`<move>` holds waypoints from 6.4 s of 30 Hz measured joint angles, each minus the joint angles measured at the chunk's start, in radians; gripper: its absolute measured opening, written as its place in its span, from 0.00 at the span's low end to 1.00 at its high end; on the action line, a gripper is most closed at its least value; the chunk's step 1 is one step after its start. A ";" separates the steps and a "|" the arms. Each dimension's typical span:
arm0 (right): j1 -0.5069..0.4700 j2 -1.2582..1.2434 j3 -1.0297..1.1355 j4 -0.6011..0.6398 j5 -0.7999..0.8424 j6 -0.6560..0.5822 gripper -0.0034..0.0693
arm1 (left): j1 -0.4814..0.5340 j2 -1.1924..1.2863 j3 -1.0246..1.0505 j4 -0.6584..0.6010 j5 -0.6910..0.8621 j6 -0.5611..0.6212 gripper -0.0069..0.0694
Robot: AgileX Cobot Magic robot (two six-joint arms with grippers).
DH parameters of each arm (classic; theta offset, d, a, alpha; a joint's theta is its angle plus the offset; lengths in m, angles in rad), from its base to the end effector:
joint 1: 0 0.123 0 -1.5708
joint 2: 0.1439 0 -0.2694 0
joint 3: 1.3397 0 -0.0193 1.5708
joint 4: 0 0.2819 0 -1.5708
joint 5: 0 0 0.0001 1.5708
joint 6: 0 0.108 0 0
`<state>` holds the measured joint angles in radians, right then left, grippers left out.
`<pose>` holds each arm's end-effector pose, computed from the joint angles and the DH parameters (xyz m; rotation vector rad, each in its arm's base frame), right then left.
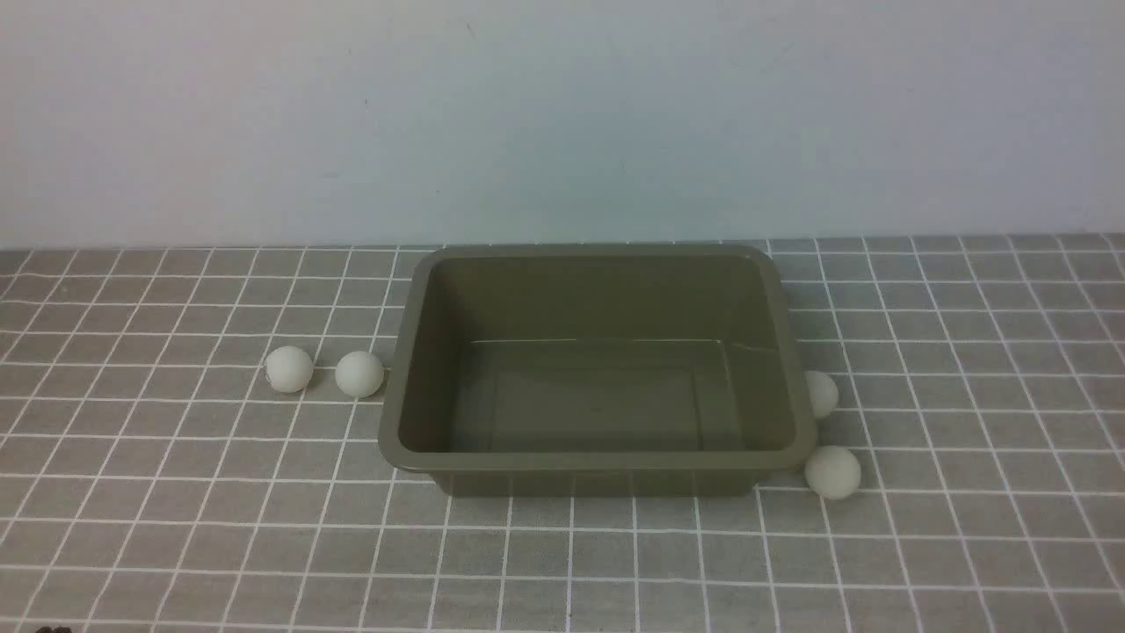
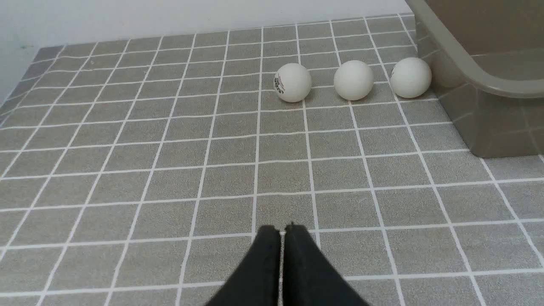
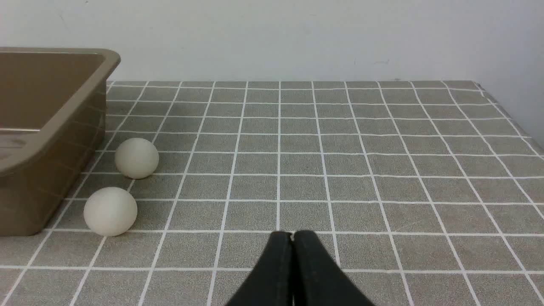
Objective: Put the table tennis balls into the box on the grey coffee tablecloth.
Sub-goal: 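Reach for and grasp a ping pong ball on the table beside the basket, then drop the ball into the bin, then reach for and grasp a ping pong ball on the table, then release the ping pong ball into the bin and lift the gripper away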
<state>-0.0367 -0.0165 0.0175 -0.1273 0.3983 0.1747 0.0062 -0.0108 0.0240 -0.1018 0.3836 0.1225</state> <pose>0.1144 -0.0095 0.1678 0.1220 1.8758 -0.0322 0.1155 -0.0034 0.1660 0.0467 1.8778 -0.0122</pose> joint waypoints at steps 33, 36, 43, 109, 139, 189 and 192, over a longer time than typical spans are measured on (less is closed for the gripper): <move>0.000 0.000 0.000 0.000 0.000 -0.019 0.03 | 0.000 0.000 0.002 -0.029 -0.024 -0.018 0.08; 0.000 0.000 0.000 0.000 0.000 -0.019 0.03 | 0.000 0.000 0.004 -0.196 -0.101 -0.088 0.08; 0.000 0.000 0.000 0.000 0.000 -0.019 0.03 | 0.000 0.000 0.004 -0.588 -0.304 -0.171 0.08; 0.016 0.913 -1.036 0.453 0.751 -0.313 0.03 | -0.003 2.125 -1.522 -0.030 0.316 0.004 0.75; 0.216 1.366 -1.038 0.365 0.654 -0.302 0.10 | -0.308 1.999 -1.742 -0.285 0.708 0.170 0.63; 0.410 1.915 -1.552 0.468 0.619 -0.324 0.77 | -0.015 1.846 -1.739 -0.134 0.857 0.099 0.08; 0.410 1.929 -1.597 0.439 0.682 -0.306 0.90 | -0.015 1.850 -1.739 -0.138 0.856 0.116 0.08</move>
<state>0.3734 1.9127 -1.5796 0.3118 1.0805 -0.1317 -0.0092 1.8395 -1.7146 -0.2394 1.2398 0.2382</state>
